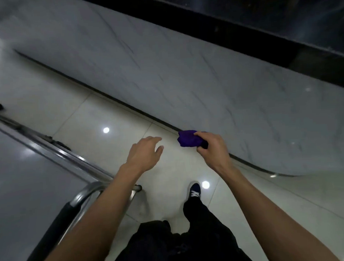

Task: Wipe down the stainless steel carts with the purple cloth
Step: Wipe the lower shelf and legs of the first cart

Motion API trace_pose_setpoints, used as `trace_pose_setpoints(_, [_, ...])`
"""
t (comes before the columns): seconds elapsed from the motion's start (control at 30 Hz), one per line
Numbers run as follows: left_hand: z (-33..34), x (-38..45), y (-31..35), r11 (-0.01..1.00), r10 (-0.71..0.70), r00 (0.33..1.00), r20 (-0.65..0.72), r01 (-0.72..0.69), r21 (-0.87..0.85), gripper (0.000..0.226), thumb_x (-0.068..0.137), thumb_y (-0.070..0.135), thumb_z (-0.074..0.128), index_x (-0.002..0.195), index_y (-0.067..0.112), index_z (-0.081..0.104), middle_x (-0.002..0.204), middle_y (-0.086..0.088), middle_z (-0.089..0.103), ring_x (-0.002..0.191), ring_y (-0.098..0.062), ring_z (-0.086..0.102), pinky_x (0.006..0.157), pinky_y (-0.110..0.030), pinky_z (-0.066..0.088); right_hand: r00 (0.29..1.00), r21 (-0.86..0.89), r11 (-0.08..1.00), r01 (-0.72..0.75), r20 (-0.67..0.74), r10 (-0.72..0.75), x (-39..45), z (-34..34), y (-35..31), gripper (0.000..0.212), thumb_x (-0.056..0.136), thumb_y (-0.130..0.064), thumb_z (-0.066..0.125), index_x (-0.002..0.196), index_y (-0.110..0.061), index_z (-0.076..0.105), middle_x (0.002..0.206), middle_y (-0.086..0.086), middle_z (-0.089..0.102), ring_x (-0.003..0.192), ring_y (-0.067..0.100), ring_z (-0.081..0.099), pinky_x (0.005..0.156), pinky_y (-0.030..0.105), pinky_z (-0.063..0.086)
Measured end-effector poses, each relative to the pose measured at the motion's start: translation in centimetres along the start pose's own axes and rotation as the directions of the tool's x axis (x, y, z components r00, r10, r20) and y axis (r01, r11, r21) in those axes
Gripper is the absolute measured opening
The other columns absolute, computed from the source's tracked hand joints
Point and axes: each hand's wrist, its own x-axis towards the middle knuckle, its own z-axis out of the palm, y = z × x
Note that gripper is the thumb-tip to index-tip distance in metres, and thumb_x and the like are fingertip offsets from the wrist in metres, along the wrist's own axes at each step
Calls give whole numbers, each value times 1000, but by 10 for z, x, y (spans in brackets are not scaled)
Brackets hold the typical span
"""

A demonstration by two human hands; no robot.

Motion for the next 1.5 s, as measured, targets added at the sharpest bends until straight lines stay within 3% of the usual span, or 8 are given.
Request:
trace_pose_setpoints(0.2, [-22, 33, -15, 972, -217, 974, -61, 210, -108, 47, 105, 42, 44, 148, 24, 47, 148, 0, 52, 130, -22, 51, 106, -42, 43, 975, 76, 995, 72, 204, -86, 98, 12, -5, 50, 79, 5, 68, 126, -12, 68, 112, 3, 72, 97, 17, 65, 89, 35, 53])
trace_pose_setpoints(0.43, [-41, 51, -71, 876, -452, 885, -110, 417, -244, 48, 105, 43, 42, 149, 25, 46, 150, 1, 50, 134, -22, 48, 108, -41, 41, 887, 89, 971, 223, 394, -239, 198, 73, -54, 54, 76, 3, 68, 126, -15, 68, 116, 3, 72, 99, 18, 66, 90, 36, 54])
trace_pose_setpoints(0.6, [-60, 61, -134, 764, -612, 777, -152, 529, -370, 47, 105, 42, 42, 148, 24, 47, 150, -1, 49, 135, -23, 47, 109, -44, 41, 775, 116, 930, 348, 522, -355, 265, 138, -110, 54, 75, 4, 66, 126, -13, 68, 114, 5, 71, 95, 23, 66, 85, 42, 55])
trace_pose_setpoints(0.9, [-106, 50, -224, 546, -820, 537, -196, 635, -547, 47, 104, 39, 46, 147, 20, 49, 149, -3, 52, 134, -22, 50, 109, -39, 42, 548, 253, 811, 528, 628, -553, 341, 236, -222, 52, 73, 4, 65, 122, -16, 69, 110, 0, 72, 92, 18, 65, 81, 39, 56])
trace_pose_setpoints(1.03, [-117, 42, -253, 439, -891, 407, -199, 669, -599, 47, 104, 40, 46, 147, 23, 49, 149, 2, 52, 136, -19, 48, 108, -34, 38, 419, 318, 729, 607, 651, -633, 363, 282, -263, 54, 71, 0, 67, 121, -20, 68, 106, -3, 73, 85, 9, 62, 78, 28, 55])
trace_pose_setpoints(1.23, [-136, 47, -298, 238, -970, 205, -130, 697, -677, 42, 101, 35, 49, 141, 22, 55, 142, -2, 58, 129, -26, 54, 105, -44, 44, 185, 420, 615, 668, 706, -683, 401, 357, -323, 53, 76, -2, 72, 125, -22, 67, 112, -6, 72, 97, 7, 62, 84, 20, 49])
trace_pose_setpoints(1.4, [-149, 53, -320, 9, -999, -23, -35, 703, -712, 40, 97, 32, 50, 136, 26, 58, 138, 0, 60, 124, -26, 55, 96, -42, 45, -107, 530, 504, 682, 754, -648, 428, 413, -369, 51, 81, -5, 70, 126, -27, 66, 110, -9, 71, 96, 9, 62, 80, 26, 52])
trace_pose_setpoints(1.5, [-149, 54, -324, -109, -990, -141, 19, 666, -738, 34, 96, 29, 51, 126, 22, 63, 130, -2, 62, 120, -28, 55, 95, -43, 45, -228, 556, 449, 699, 769, -597, 428, 442, -389, 56, 82, -6, 68, 133, -28, 61, 109, -5, 72, 97, 14, 63, 80, 37, 56])
